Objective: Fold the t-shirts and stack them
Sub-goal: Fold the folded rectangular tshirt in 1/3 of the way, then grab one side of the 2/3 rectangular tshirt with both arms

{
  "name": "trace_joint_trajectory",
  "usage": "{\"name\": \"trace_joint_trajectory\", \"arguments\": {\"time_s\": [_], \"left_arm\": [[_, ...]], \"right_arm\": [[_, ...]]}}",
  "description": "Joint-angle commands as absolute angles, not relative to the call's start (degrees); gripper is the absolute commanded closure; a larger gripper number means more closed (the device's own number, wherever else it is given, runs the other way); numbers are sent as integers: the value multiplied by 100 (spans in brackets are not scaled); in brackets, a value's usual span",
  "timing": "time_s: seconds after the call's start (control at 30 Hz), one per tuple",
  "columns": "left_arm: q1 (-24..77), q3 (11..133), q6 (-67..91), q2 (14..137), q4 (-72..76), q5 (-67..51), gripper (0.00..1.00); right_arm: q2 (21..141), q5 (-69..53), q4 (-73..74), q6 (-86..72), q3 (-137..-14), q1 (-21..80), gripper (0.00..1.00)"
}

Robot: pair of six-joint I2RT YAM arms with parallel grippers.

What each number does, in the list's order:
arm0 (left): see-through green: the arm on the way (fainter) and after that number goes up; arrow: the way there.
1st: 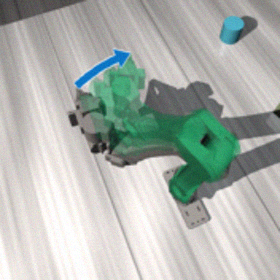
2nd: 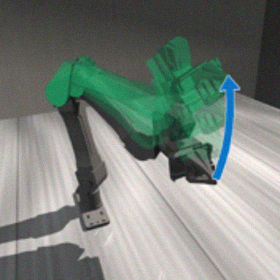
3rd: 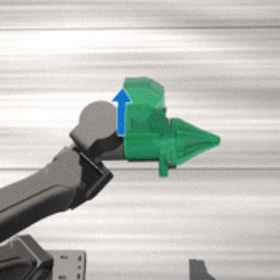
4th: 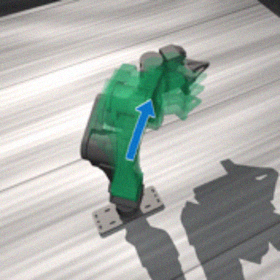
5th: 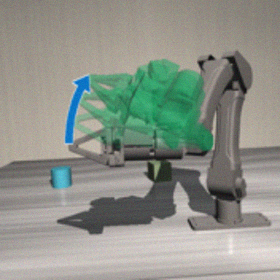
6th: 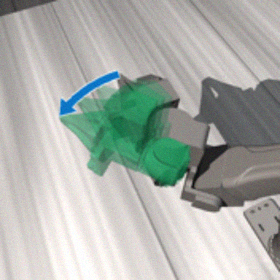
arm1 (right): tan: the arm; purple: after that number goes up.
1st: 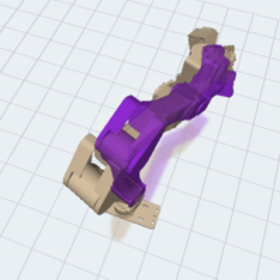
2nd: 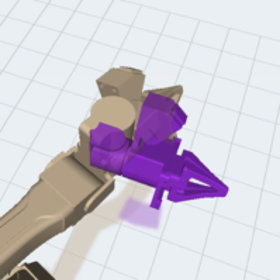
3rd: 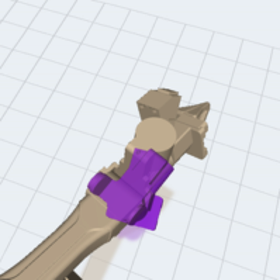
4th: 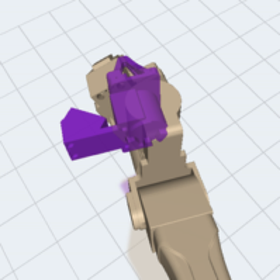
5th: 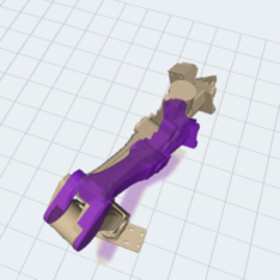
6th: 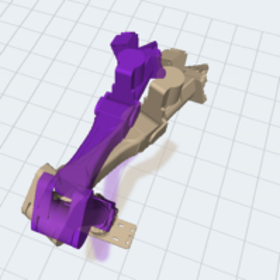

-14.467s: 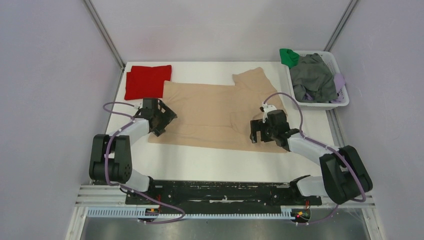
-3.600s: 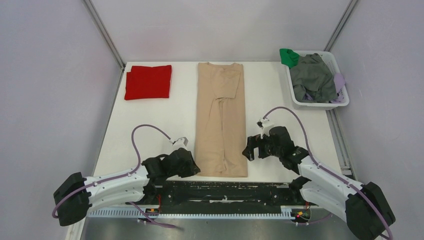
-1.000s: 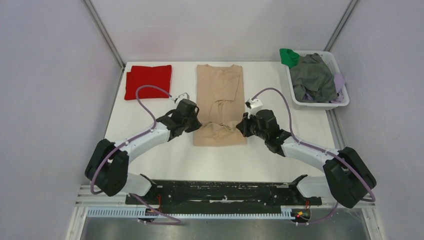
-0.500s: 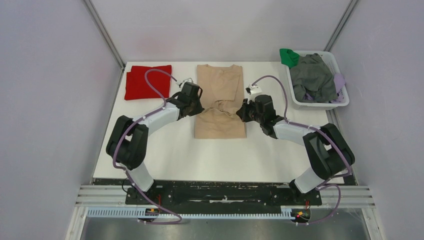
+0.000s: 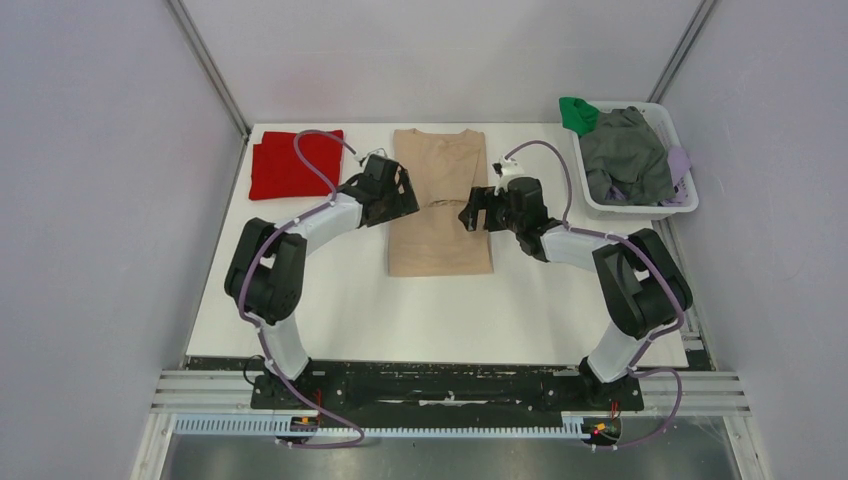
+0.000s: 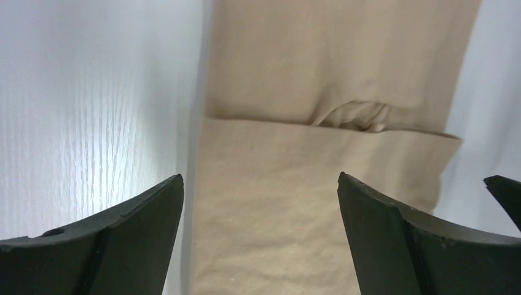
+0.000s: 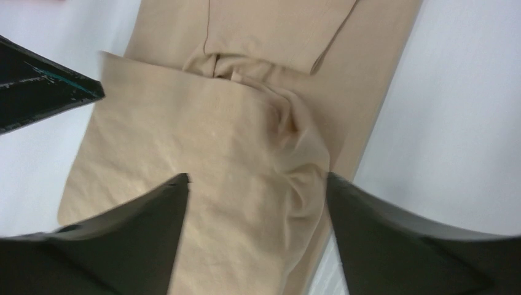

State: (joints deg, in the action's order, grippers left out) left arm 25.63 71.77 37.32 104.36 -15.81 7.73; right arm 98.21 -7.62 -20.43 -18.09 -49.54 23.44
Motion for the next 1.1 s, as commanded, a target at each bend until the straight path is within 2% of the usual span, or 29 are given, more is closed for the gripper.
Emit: {"name": "trace_joint_trajectory", "arguments": {"time_s": [0.0, 0.2, 0.37, 0.53, 0.73, 0.8, 1.07], "left_arm": [[2487, 7734, 3387, 10043, -1506, 676, 0], [2490, 6925, 3529, 9238, -1650, 542, 0], [2501, 5687, 3843, 8460, -1644, 243, 0], [2505, 4809, 4100, 7992, -1494, 61, 0], [2505, 4412, 4262, 7876, -1427, 26, 0], [2505, 4315, 4293, 7890, -1375, 26, 0], [2506, 4003, 4375, 7961, -1207, -184, 0]], "right_arm": [[9457, -434, -2180, -1790, -5258, 2316, 2], [8545, -590, -1998, -1809, -4291, 2315, 2], [7842, -921, -1960, -1978, -3326, 2327, 2], [7842, -748, -1746, -2269, -3104, 2465, 2], [8016, -246, -1740, -2858, -2920, 2758, 2], [8088, -153, -1740, -2941, -2894, 2852, 6], [8298, 404, -1769, -3146, -2723, 2980, 39]]}}
